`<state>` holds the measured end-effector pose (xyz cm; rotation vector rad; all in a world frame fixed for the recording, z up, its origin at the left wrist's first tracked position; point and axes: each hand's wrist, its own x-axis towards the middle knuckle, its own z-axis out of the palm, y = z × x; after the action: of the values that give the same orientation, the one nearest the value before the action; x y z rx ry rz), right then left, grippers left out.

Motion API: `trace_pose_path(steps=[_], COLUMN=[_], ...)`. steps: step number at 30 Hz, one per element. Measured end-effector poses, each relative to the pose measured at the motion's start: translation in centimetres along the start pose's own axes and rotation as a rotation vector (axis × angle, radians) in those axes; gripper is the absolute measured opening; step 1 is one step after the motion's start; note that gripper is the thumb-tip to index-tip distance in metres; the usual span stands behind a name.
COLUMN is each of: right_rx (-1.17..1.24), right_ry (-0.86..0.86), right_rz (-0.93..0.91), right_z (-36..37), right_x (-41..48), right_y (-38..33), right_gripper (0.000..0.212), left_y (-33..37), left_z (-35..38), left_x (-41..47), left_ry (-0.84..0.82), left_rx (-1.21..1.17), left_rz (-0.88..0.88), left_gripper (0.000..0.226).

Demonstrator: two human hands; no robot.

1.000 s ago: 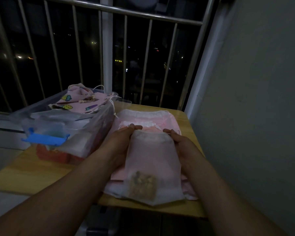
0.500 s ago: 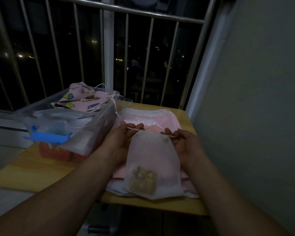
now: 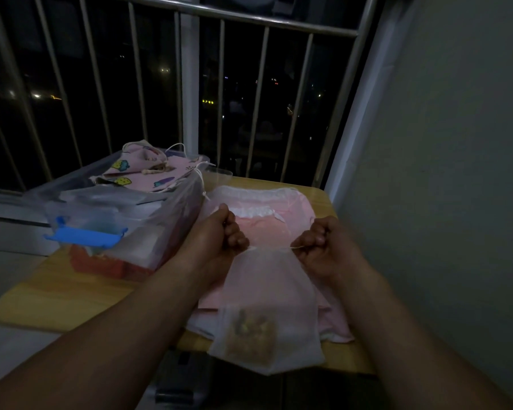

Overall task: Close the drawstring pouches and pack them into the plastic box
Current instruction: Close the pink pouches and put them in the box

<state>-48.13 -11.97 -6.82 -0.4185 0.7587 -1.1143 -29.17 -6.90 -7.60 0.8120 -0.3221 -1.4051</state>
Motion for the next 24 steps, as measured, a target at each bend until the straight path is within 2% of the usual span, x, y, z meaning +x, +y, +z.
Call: trace_pose_path(steps=[2,7,9,14,17,19,21,24], right_rx=[-0.117,-0.512,-0.721,-0.814,-0.727,-0.814,-0.948,-1.061], right_ry=[-0.015,-0.059,-0.107,-0.228,-0.143,-0.091,-0.137,-0.222], right_rz=[-0.005,-0.156,-0.253,-0.308,-0.289,-0.244,-0.172,-0.196], right_z=[0.2,0.6,0.9,2.2,2.4,2.1,1.7,1.4], right_x=[0.0,0.5,0.5,0.0,-0.4,-0.6,-0.7,-0.9], right_y=[0.3,-0.2,-0.6,0.3,1.2,1.8,2.2,2.3], right_gripper=[0.040,0.031,0.028,0.025,0.018,0.014,0.017,0.015], left_y=[0.0,-0.2,-0.4,-0.9,-1.2,-1.1,-0.8,-0.6], left_z=[-0.2,0.0,0.1,0.6,0.5,0.6,0.8,1.2], left_x=[-0.1,-1.0,-1.2,-0.8,-0.3,-0.1,-0.2,-0.3], left_ry=[-0.030,-0.172,-0.246,-0.331,-0.281,-0.238,-0.207,-0.143], left_rx=[0.173,1.020,1.264,1.325,1.220,1.151,1.110,1.036], left_rz=[0.059,0.352,0.443,0.494,0.418,0.403,0.420,0.429], left_gripper=[0.042,0.040,0.037,0.031,0.030,0.029,0.029,0.026])
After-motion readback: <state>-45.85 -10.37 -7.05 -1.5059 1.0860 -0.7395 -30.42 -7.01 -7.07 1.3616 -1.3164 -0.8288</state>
